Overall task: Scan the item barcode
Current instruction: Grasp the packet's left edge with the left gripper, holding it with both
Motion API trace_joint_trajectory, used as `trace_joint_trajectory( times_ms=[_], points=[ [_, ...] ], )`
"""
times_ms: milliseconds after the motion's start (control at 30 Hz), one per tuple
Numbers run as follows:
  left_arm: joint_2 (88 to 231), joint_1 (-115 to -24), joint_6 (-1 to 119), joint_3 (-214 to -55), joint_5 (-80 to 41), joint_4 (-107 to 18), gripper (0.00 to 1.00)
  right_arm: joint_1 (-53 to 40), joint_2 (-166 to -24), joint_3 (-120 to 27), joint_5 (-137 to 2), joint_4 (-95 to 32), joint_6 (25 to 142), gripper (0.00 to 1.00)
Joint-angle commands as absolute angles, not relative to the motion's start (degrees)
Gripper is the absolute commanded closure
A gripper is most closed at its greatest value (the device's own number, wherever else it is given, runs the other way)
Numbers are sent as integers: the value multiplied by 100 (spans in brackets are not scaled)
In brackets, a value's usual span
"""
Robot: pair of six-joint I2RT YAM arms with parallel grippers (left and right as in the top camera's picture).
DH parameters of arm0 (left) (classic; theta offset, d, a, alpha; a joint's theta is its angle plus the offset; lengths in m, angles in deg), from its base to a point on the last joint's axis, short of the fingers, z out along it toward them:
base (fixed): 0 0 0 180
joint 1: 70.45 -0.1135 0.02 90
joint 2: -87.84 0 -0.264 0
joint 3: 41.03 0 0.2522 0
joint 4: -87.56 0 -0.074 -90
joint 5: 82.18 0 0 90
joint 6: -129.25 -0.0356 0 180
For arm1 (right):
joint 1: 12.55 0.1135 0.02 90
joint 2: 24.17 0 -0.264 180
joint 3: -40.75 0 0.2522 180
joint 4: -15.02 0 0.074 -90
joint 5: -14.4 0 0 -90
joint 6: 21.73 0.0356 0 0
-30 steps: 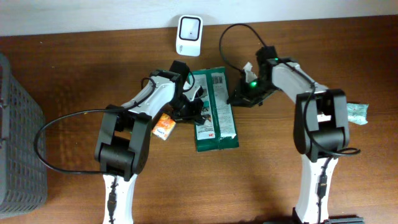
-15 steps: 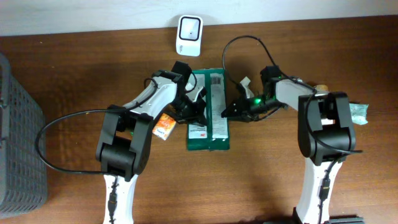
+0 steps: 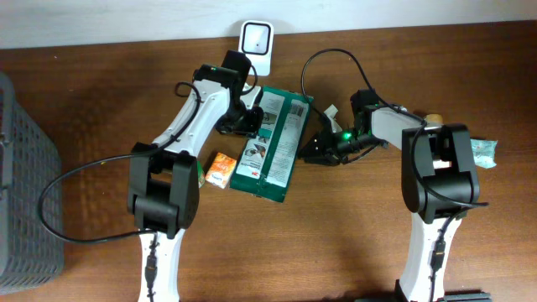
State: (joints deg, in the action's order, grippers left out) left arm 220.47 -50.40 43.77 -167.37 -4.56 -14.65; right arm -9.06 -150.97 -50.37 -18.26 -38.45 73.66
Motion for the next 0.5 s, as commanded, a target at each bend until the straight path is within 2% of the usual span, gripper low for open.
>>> trace_joint_trajectory(
  times_ms=[0, 167, 467],
  points=[
    [22397, -5082, 4224, -16787, 381, -1546, 100, -880, -15113, -4902, -2377, -3834, 7346, 61],
    [22747, -5075, 4508, -16787, 185, -1447, 100, -880, -15113, -4902, -2377, -3834, 7346, 61],
    [22745, -5005, 4503, -16787, -1380, -763, 100, -880, -15113, -4902, -2375, -3834, 7348, 60]
  ],
)
